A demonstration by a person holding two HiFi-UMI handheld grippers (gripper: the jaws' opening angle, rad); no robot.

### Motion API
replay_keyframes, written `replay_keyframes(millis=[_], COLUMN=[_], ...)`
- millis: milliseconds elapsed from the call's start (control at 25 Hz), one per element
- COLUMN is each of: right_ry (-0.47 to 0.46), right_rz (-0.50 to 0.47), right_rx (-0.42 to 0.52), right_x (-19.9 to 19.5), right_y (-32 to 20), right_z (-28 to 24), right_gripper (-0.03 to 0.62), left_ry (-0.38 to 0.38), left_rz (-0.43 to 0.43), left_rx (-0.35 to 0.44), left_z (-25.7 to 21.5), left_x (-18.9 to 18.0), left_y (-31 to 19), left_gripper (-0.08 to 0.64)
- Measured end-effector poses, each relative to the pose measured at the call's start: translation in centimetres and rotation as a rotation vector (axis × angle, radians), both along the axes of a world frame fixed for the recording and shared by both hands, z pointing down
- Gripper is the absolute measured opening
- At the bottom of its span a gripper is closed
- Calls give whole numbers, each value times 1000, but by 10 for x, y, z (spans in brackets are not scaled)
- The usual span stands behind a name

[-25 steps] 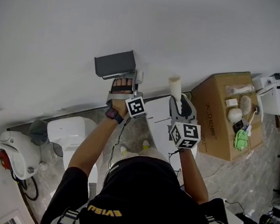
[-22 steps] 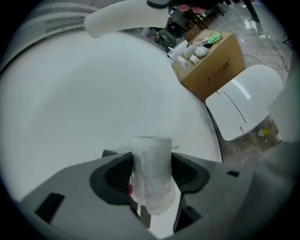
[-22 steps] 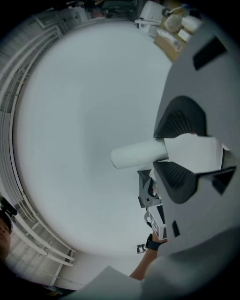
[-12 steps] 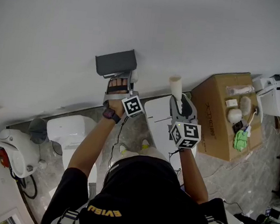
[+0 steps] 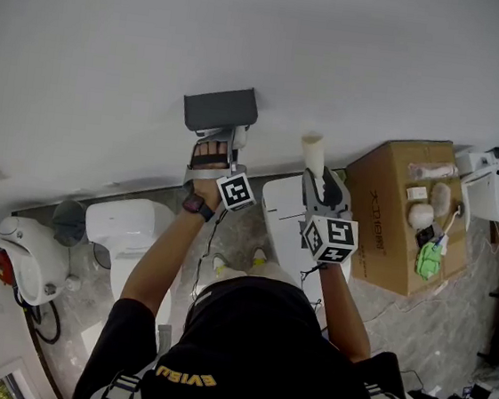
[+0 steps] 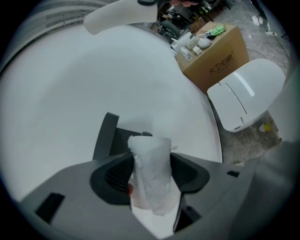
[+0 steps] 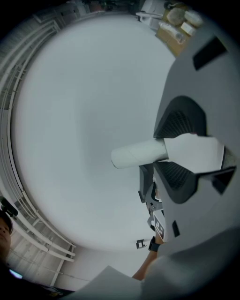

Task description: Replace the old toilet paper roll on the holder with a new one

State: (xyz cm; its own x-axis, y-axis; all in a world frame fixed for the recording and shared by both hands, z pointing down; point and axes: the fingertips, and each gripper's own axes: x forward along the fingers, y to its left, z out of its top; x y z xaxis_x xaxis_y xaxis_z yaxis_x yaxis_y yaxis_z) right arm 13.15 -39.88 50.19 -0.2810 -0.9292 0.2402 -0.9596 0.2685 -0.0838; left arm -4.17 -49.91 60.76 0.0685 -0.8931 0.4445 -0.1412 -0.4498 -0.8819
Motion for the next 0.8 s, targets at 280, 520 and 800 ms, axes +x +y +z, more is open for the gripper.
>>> replay_keyframes(millis=[280,520,800], right_ry=[4,3,0], right_rz=[-27,-43,-61], right_rx=[0,8,11], right_x=[-13,-19,-27], right_y=[-5,-10,-12], right_z=[0,-6,-7], right_gripper=[153,153,153], left_ry=[21,13,19], left_rz=[-16,-14,-23], left_rx=[-3,17,31], left_z=[2,0,0], left_x=[-11,-15,-19], left_y=[4,5,7], left_gripper=[259,259,264])
